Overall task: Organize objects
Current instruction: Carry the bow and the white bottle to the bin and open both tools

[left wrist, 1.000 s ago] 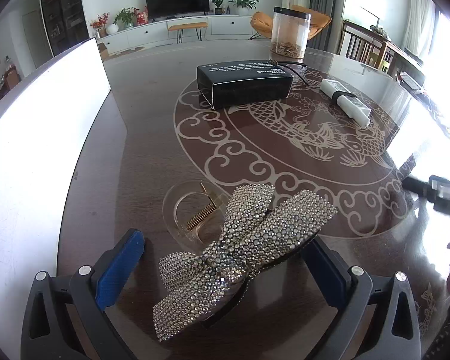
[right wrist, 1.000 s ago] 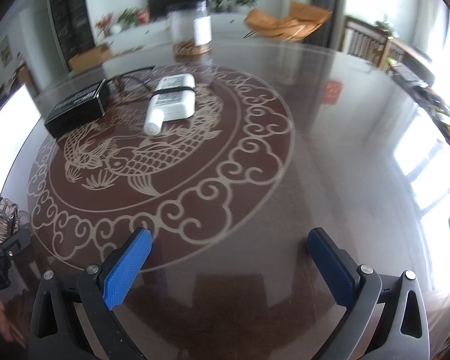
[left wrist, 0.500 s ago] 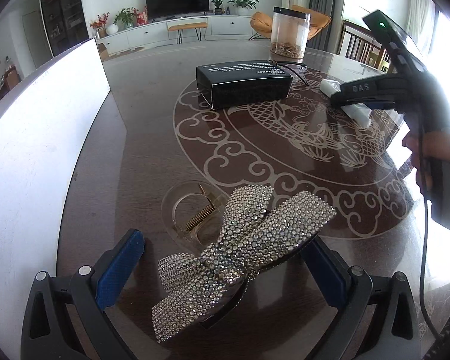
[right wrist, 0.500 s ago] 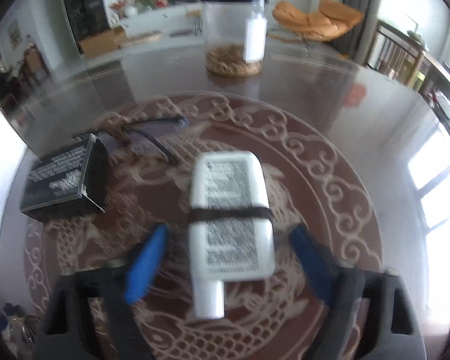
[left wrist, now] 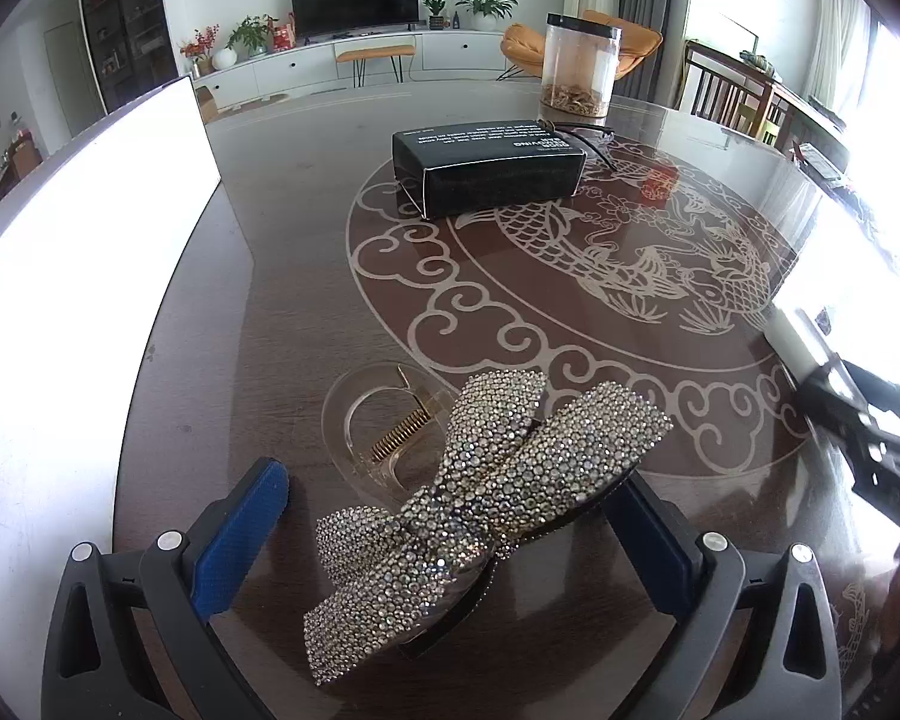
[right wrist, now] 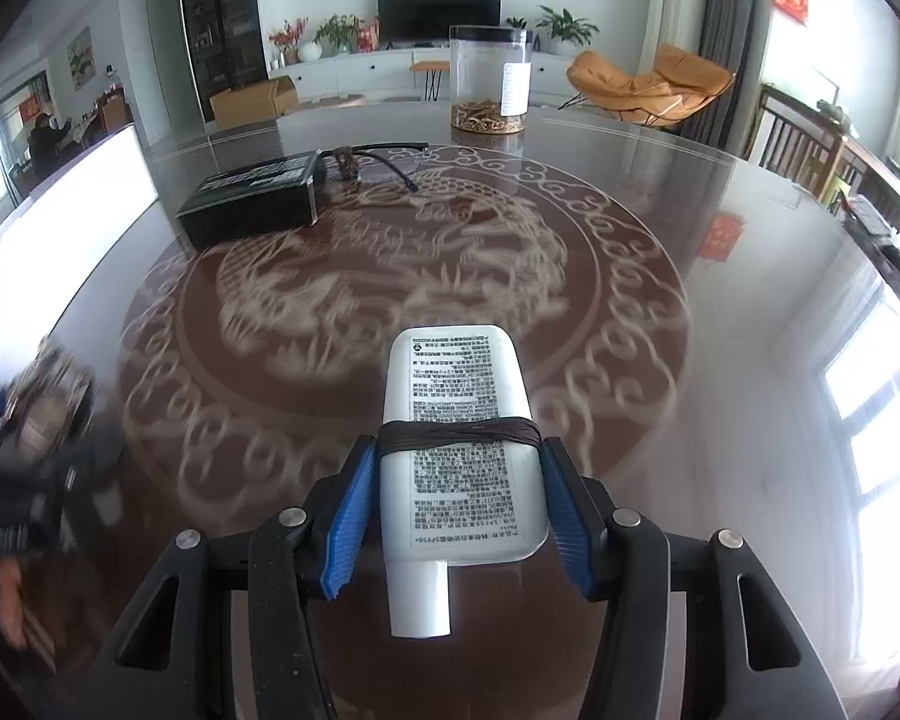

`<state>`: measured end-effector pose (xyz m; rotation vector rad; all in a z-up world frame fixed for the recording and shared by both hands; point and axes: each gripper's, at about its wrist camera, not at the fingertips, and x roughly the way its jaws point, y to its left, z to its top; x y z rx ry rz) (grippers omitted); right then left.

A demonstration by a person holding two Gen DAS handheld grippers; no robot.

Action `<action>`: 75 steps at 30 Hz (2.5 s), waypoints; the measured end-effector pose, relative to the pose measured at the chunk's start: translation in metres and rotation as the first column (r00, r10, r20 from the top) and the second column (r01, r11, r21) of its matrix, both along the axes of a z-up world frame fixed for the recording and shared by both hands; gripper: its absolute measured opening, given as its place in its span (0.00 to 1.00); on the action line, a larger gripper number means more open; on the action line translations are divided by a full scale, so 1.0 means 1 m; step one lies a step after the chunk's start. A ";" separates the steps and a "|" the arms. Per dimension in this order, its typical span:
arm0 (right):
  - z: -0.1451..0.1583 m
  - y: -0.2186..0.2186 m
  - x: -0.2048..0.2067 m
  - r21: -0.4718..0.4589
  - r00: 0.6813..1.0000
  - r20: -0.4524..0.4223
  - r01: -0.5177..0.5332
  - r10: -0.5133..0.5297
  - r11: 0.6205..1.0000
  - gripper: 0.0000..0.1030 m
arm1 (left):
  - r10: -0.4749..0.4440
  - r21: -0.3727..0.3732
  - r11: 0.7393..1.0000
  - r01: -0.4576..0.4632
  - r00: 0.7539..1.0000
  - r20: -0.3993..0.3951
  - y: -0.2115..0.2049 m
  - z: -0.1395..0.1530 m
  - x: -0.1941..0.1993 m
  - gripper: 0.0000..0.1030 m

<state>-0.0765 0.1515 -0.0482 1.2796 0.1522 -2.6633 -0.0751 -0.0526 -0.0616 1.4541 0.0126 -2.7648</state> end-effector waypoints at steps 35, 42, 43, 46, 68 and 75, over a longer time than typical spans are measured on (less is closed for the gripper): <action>0.004 0.000 -0.010 -0.012 0.999 0.034 0.033 -0.032 0.999 0.89 | -0.123 0.045 0.991 0.124 0.992 -0.024 -0.012 0.014 0.008 0.49; 0.011 0.018 -0.022 -0.173 0.994 0.111 0.017 0.002 0.985 0.90 | -0.110 0.094 0.989 0.116 0.992 -0.063 -0.012 0.018 0.042 0.46; 0.012 0.018 -0.028 -0.174 0.990 0.144 0.023 0.002 0.985 0.90 | -0.110 0.095 0.989 0.117 0.991 -0.074 -0.011 0.019 0.048 0.46; 0.015 0.007 -0.043 -0.074 0.979 0.204 0.016 -0.001 0.997 0.75 | -0.100 0.127 0.986 0.111 0.991 -0.088 -0.010 0.023 0.053 0.46; 0.185 -0.248 0.063 -0.441 0.822 -0.050 -0.527 0.567 0.726 0.52 | 0.349 0.201 0.931 -0.305 0.905 -0.245 -0.230 0.149 0.192 0.46; 0.138 -0.344 0.093 -0.414 0.703 0.056 -0.630 0.709 0.657 0.70 | 0.511 0.149 0.851 -0.503 0.859 -0.021 -0.285 0.086 0.199 0.55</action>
